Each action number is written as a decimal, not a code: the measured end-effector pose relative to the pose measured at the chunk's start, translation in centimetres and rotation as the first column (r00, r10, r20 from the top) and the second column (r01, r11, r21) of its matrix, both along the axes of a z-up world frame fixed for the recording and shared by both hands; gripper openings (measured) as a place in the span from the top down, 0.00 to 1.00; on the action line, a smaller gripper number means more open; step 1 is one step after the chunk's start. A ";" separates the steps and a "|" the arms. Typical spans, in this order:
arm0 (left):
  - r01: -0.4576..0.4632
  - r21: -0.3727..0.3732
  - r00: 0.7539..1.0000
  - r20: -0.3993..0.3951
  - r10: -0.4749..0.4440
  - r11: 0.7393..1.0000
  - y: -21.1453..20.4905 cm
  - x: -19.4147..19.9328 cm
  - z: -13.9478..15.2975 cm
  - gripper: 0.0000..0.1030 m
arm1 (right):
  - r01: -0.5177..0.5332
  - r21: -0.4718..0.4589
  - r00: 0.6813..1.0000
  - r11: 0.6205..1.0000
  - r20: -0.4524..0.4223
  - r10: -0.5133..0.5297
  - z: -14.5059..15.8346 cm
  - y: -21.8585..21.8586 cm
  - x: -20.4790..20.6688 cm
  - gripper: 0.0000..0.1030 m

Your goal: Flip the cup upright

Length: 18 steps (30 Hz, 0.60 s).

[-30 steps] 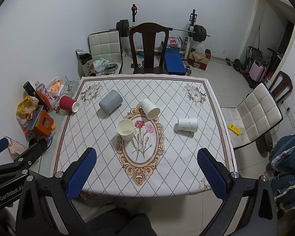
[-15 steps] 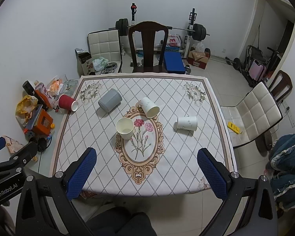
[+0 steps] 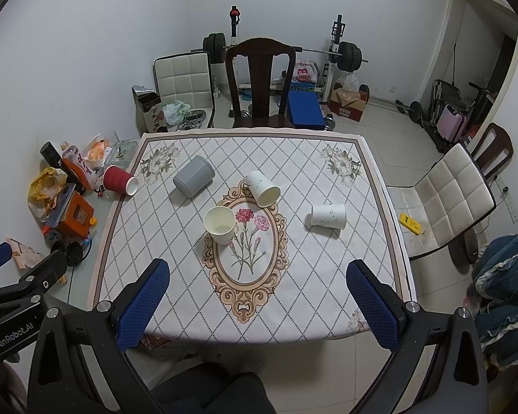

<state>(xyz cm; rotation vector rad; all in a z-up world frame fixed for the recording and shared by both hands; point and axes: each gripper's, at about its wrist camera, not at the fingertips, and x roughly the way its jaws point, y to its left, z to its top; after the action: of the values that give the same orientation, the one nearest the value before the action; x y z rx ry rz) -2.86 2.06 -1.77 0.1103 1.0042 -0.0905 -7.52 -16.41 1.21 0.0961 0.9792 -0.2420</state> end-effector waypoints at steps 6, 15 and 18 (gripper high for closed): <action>-0.001 -0.002 1.000 0.002 0.001 1.000 0.1 -0.1 0.0 0.01 | 0.003 -0.001 1.000 1.000 0.001 -0.003 0.0 -0.1 0.0 0.00; 0.000 -0.002 1.000 0.003 0.000 1.000 0.2 -0.1 0.0 0.01 | 0.005 -0.001 1.000 1.000 0.002 -0.005 -0.1 0.1 0.0 0.00; 0.001 -0.002 1.000 0.004 -0.001 1.000 0.2 -0.2 0.0 0.01 | 0.005 0.000 1.000 1.000 0.003 -0.005 0.0 0.1 0.0 0.00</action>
<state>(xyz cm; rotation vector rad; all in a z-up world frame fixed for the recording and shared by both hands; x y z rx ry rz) -3.01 2.26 -1.79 0.1095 1.0004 -0.0918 -7.53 -16.32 1.16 0.0987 0.9765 -0.2466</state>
